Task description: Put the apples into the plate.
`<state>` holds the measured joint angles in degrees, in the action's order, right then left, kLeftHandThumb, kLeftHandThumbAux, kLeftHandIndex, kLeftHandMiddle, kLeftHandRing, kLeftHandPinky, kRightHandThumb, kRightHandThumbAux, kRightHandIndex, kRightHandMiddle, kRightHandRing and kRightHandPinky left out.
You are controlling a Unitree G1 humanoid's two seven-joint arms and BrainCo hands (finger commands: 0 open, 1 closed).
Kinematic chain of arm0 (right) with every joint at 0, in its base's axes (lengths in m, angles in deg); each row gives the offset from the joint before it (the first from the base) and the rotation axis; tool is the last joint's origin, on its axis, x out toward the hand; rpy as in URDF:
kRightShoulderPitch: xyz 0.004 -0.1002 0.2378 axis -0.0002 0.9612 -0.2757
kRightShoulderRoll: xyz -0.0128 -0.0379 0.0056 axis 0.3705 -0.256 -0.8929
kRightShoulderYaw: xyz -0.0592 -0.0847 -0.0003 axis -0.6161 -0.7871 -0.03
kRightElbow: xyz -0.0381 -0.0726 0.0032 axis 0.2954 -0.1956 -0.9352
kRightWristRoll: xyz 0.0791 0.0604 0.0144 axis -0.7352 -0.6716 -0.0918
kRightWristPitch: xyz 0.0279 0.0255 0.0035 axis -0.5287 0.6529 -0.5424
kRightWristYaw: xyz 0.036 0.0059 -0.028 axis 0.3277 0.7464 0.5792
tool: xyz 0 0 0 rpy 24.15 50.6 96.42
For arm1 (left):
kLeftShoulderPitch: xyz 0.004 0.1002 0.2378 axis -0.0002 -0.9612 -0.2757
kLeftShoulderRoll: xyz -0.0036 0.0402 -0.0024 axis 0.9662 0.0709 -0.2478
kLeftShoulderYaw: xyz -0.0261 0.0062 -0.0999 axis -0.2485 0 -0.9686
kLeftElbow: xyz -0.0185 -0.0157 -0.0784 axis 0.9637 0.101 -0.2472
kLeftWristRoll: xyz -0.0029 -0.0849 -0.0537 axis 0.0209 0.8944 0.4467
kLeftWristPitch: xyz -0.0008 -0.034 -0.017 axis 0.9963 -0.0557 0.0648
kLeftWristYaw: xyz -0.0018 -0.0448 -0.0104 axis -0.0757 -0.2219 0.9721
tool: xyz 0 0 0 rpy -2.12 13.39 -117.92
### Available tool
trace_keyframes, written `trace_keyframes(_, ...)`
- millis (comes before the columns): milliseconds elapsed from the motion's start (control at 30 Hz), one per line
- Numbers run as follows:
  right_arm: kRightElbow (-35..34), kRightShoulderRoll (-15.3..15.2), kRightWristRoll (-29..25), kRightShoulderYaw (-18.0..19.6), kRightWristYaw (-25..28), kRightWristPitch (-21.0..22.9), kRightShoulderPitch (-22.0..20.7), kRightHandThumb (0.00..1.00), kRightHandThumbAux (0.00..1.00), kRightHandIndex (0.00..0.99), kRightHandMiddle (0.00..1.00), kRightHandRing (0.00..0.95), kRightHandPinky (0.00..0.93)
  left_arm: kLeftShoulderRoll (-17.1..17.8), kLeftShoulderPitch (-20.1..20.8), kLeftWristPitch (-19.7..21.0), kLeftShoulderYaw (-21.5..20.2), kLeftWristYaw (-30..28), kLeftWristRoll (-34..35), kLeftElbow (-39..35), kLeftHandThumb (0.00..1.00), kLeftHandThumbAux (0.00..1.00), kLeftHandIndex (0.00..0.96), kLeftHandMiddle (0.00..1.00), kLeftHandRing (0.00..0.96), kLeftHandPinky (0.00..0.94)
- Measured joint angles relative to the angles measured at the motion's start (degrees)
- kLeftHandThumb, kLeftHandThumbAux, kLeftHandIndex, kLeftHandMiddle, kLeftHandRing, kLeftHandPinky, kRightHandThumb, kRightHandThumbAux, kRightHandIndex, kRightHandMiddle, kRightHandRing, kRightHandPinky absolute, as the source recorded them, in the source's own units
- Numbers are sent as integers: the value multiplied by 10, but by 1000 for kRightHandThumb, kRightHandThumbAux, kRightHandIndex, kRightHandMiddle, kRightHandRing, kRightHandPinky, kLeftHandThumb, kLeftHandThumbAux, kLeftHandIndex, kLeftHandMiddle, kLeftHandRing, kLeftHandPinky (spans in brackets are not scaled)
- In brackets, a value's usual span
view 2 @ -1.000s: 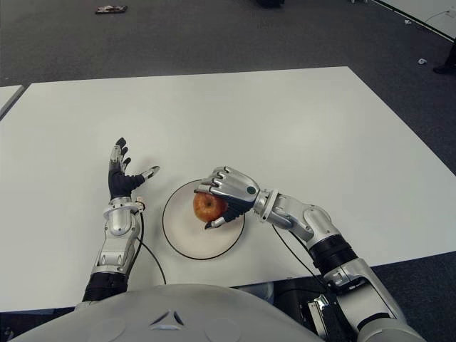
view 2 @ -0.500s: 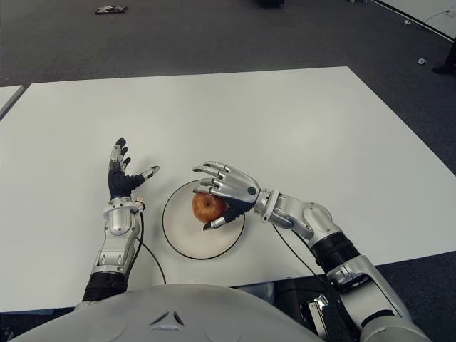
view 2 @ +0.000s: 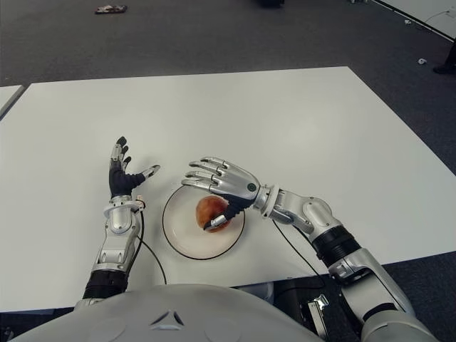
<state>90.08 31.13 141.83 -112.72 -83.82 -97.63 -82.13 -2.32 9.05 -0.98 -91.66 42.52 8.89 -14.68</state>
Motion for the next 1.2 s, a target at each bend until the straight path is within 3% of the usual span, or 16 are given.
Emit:
trace_keyframes(933,0,-2,-17,4,6,7,-18,133,236,0,0,0,0,8,7,-2,0,1,-1,8,0,572,0,0,0,5)
trace_keyframes(1200,40,17,-50,26,3,24,-67,117,258,0,0,0,0,10,10,-6,0,6,-4,15,0,574,0,0,0,10)
